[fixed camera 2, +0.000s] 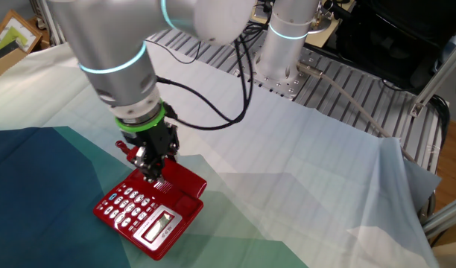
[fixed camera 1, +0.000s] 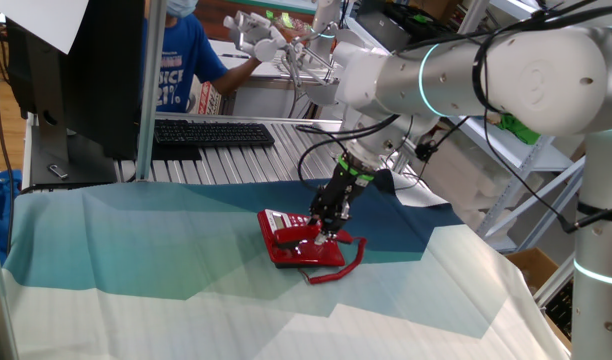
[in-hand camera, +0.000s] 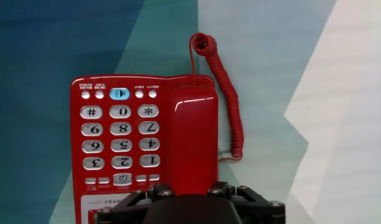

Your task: Place the handset of the telephone on the corresponding phone cradle

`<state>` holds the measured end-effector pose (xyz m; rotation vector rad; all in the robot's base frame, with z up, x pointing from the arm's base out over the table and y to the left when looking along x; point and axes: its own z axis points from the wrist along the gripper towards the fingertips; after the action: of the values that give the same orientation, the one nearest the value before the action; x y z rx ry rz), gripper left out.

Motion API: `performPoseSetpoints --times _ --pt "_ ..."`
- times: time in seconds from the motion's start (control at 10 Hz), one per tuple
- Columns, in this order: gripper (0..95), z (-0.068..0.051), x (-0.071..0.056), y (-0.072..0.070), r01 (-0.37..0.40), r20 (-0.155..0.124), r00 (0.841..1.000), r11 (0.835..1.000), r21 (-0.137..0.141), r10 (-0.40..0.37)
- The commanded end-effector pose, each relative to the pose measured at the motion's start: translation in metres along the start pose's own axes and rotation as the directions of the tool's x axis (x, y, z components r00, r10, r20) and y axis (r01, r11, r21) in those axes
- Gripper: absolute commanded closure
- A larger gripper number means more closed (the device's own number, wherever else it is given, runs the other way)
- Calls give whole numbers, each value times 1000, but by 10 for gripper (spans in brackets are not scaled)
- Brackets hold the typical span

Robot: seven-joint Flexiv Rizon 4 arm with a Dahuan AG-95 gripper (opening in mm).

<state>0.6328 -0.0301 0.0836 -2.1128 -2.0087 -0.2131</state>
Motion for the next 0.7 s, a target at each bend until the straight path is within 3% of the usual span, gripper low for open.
performPoseSetpoints --times 0.1,0.7 --pt "950 5 -2 -1 3 -2 1000 1000 -7 -3" --pt "950 20 -8 -7 0 -25 1000 999 -37 -1"
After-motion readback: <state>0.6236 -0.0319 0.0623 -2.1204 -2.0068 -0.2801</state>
